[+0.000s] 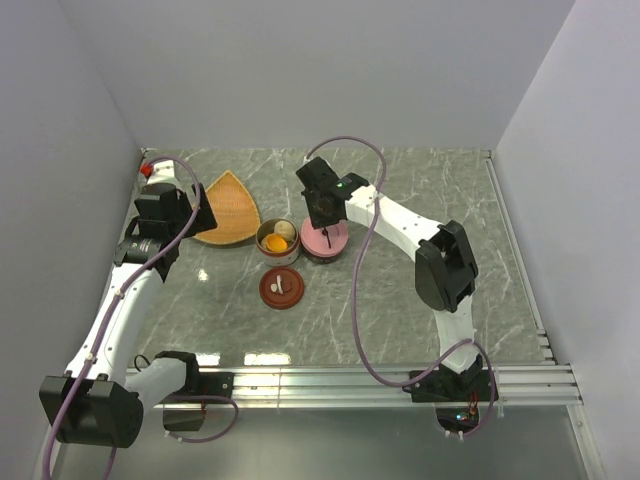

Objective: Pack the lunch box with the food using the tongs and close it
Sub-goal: Put the lid back on the lunch box

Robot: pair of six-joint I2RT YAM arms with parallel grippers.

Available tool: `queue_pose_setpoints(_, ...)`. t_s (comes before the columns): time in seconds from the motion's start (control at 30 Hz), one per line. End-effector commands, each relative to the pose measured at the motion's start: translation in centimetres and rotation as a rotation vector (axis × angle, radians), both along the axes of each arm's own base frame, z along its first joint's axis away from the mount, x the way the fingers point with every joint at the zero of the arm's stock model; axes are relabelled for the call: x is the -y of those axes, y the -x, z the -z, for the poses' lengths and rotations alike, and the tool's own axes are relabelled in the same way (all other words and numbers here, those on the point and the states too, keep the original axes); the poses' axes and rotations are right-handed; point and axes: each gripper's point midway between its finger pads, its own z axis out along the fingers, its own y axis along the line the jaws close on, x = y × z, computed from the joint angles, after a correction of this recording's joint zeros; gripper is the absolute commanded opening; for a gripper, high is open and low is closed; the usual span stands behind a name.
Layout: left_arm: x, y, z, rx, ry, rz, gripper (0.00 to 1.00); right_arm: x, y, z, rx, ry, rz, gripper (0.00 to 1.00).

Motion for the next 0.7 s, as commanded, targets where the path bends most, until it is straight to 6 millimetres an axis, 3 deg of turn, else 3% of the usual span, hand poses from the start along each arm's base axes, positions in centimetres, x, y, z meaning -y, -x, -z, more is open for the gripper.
queue_pose_setpoints(0.0, 0.2, -0.1, -0.4, 0.017, -0.009, 0.018, 0.99, -0.2, -0.9, -0.1, 0.019, -0.01, 0.012, 0.25)
queue_pose_setpoints(0.67, 0.3, -0.1, 0.0, 0.01, -0.012, 0.021, 0.99, -1.5, -1.9, -0.9, 0.028, -0.038, -0.003, 0.24)
